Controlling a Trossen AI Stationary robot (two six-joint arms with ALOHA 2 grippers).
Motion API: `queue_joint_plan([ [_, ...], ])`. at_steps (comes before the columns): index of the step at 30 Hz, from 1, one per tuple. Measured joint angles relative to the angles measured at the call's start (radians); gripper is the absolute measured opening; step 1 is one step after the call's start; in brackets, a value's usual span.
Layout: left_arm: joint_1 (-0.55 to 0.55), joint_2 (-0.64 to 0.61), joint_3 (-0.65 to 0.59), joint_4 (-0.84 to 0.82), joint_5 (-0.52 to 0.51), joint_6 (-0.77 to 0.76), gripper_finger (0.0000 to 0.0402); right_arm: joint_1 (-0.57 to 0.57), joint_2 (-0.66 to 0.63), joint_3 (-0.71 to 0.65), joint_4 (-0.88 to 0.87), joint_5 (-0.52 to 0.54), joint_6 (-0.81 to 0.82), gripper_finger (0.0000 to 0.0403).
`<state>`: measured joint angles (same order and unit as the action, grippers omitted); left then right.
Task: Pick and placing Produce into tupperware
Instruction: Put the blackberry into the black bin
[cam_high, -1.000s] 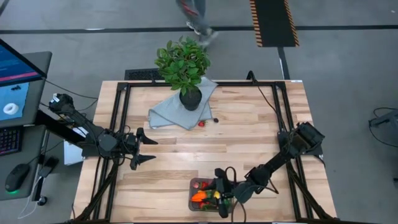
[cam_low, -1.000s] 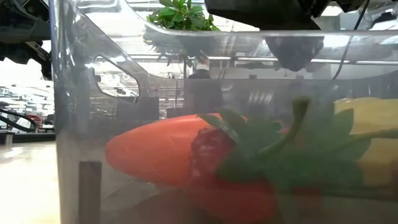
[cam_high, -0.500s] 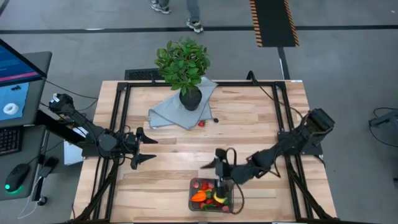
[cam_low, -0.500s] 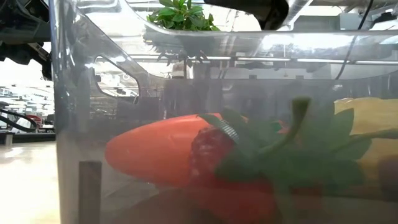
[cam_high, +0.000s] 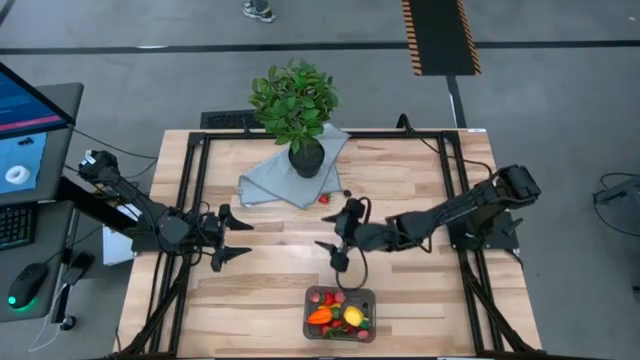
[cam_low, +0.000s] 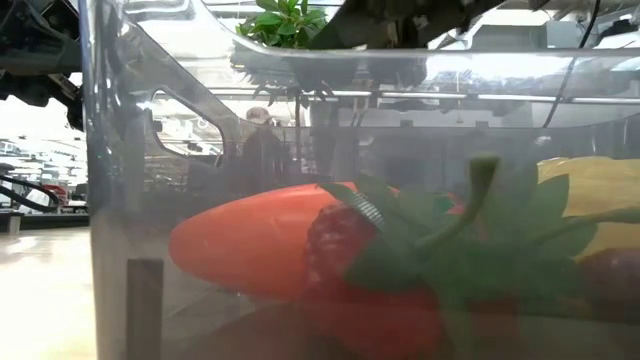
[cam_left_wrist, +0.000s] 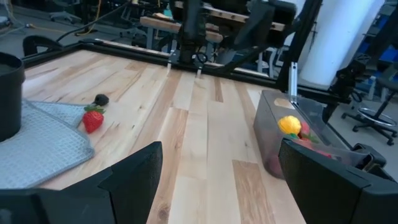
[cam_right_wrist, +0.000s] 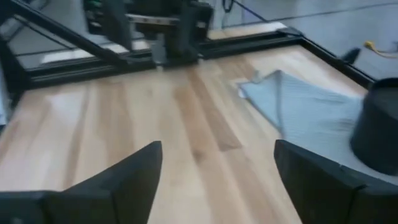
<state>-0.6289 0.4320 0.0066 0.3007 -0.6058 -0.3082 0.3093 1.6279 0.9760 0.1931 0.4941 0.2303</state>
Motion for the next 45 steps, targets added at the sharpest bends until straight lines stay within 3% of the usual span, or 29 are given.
queue_joint_plan([
  [6, 0.0, 0.0, 0.0, -0.025, -0.009, -0.013, 0.0309, -0.088, -0.015, 0.0, -0.132, -0.041, 0.005, 0.0369],
  [13, 0.0, 0.0, 0.0, -0.035, -0.012, -0.022, 0.0309, -0.133, -0.044, 0.003, -0.192, -0.077, 0.028, 0.0373],
  [21, 0.0, 0.0, 0.0, -0.04, -0.012, -0.044, 0.0309, -0.108, -0.237, -0.036, -0.205, -0.071, -0.06, 0.037],
  [32, 0.0, 0.0, 0.0, -0.054, -0.012, -0.053, 0.0309, -0.128, -0.586, -0.355, -0.075, -0.058, -0.052, 0.037],
  [37, 0.0, 0.0, 0.0, -0.06, -0.065, -0.053, 0.0309, -0.182, -0.617, -0.541, 0.14, -0.039, 0.014, 0.037],
  [42, 0.0, 0.0, 0.0, -0.06, -0.084, -0.053, 0.0309, -0.274, -0.604, -0.624, 0.145, -0.019, 0.235, 0.037],
  [45, 0.0, 0.0, 0.0, -0.06, -0.09, -0.053, 0.0309, -0.3, -0.583, -0.642, 0.144, -0.022, 0.271, 0.037],
])
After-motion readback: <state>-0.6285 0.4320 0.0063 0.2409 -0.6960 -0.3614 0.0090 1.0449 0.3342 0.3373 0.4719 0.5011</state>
